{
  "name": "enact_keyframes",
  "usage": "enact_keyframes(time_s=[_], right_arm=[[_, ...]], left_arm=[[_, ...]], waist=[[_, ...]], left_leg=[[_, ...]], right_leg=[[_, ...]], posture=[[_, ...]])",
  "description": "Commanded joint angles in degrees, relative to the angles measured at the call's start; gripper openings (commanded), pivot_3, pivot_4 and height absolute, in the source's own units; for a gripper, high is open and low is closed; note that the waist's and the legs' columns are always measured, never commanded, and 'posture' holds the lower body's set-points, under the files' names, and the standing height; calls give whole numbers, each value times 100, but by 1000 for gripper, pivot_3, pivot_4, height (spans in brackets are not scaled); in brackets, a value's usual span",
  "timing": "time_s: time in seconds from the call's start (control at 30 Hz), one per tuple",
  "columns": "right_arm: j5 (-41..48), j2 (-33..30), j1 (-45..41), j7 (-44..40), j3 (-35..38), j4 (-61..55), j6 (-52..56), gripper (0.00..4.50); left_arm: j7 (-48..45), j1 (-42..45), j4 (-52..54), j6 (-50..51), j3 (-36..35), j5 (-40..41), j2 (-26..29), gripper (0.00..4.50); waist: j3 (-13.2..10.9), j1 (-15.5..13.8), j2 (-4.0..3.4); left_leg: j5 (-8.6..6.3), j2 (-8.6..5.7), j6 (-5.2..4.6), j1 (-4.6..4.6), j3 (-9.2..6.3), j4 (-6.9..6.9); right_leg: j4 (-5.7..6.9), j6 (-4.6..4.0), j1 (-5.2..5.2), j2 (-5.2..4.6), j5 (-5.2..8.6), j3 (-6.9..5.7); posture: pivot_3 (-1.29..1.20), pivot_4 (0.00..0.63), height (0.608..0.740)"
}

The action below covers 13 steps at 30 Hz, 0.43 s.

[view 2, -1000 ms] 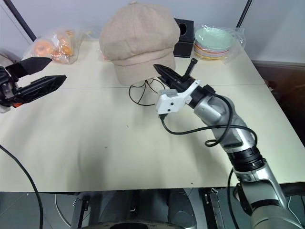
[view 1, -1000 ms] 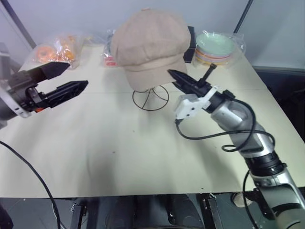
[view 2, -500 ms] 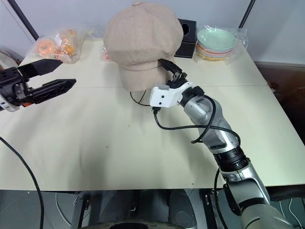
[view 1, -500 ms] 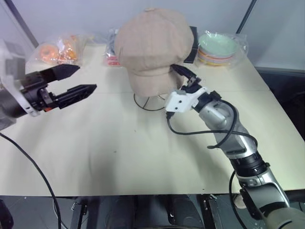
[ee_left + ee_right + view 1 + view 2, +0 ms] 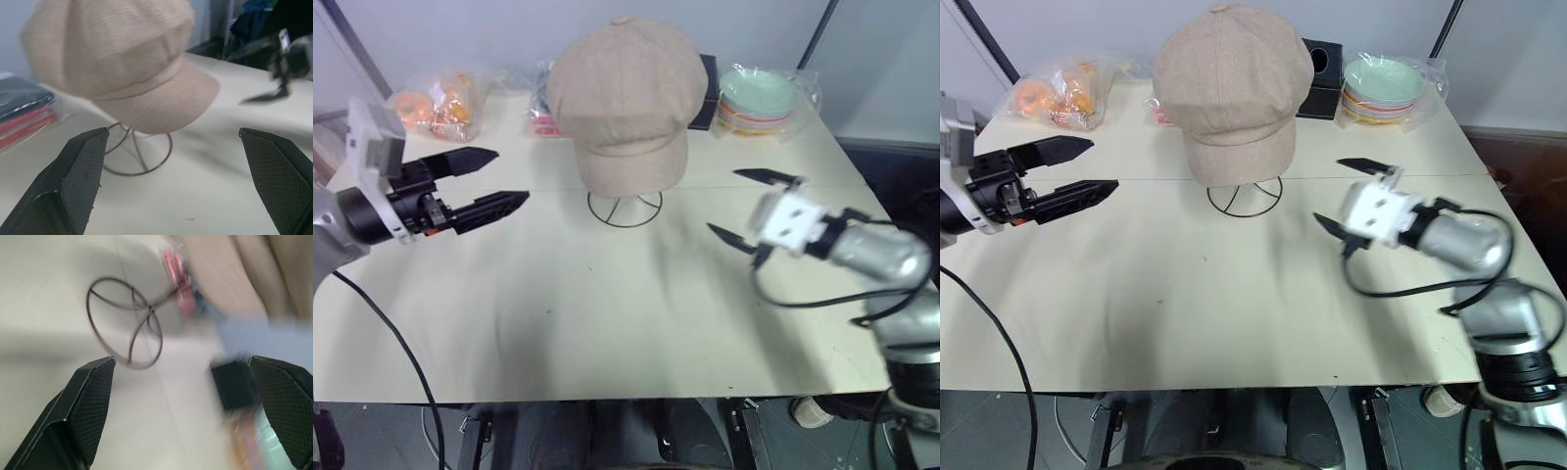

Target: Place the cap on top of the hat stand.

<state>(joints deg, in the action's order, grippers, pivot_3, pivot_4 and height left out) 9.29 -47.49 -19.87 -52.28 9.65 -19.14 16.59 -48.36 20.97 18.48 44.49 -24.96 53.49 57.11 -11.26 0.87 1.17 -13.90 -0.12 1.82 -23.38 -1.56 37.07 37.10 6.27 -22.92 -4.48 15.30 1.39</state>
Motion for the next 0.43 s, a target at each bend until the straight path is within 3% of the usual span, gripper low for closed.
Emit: enact_keyframes(time_s=[0.03,0.2,0.43], right_arm=[[1762,-634,-555,-1012,946,548,1530,4461],[2634,-1376,-1375,-1872,1094,1934,2529,4461],[2750,-1309,-1808,-2019,844,2374,2647,4461]], left_arm=[[-255,-27,-222,-232,-269,-236,218,4500],[-575,-204,-634,-413,-555,-512,427,4500],[-579,-264,-733,-479,-812,-705,481,4500]], waist=[[0,4,-1],[-2,9,-3],[-3,18,-5]], left_leg=[[0,1,0,0,0,0],[-2,6,-3,1,4,-4],[-2,6,-2,-9,18,-9]], right_leg=[[-1,-7,1,0,4,0],[-5,-26,-2,-1,14,-4],[-4,-25,-21,-1,15,1]], posture=[[0,150,740],[0,150,740],[0,150,740]])
